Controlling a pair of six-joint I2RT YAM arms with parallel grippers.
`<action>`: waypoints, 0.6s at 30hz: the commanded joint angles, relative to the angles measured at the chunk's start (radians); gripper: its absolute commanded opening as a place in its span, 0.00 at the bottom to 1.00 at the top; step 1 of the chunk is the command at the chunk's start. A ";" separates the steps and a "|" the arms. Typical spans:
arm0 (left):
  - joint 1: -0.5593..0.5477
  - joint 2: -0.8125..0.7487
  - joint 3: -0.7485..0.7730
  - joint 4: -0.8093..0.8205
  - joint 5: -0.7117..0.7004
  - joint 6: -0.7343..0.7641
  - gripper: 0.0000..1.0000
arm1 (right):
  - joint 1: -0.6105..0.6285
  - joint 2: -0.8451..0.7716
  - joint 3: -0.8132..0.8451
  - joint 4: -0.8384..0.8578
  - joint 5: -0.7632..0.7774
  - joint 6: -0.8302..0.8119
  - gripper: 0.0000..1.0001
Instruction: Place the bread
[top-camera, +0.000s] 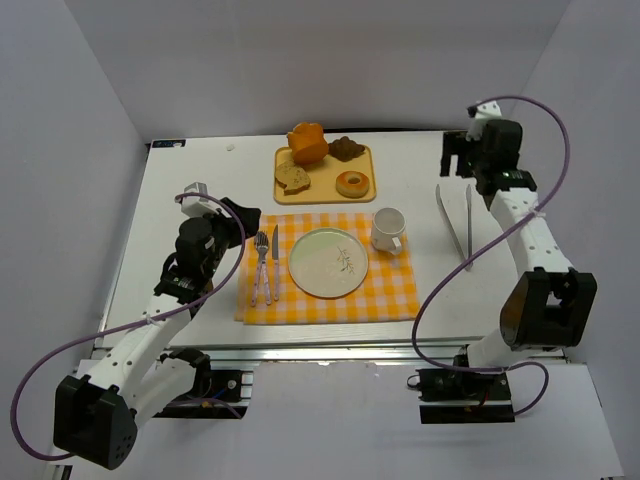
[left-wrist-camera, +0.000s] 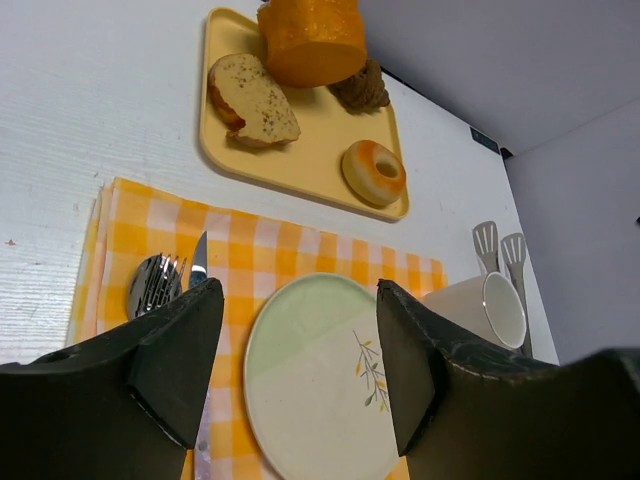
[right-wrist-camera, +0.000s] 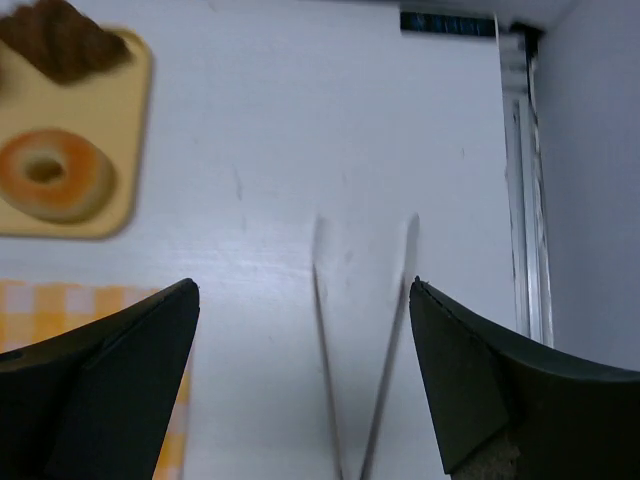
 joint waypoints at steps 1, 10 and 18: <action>0.006 -0.021 0.021 0.038 0.016 0.001 0.72 | -0.109 -0.045 -0.132 -0.006 -0.103 -0.063 0.90; 0.007 -0.035 0.013 0.033 0.043 -0.010 0.04 | -0.373 -0.084 -0.349 -0.163 -0.495 -0.382 0.72; 0.007 -0.033 -0.007 0.055 0.036 -0.026 0.53 | -0.364 0.085 -0.375 -0.046 -0.249 -0.279 0.90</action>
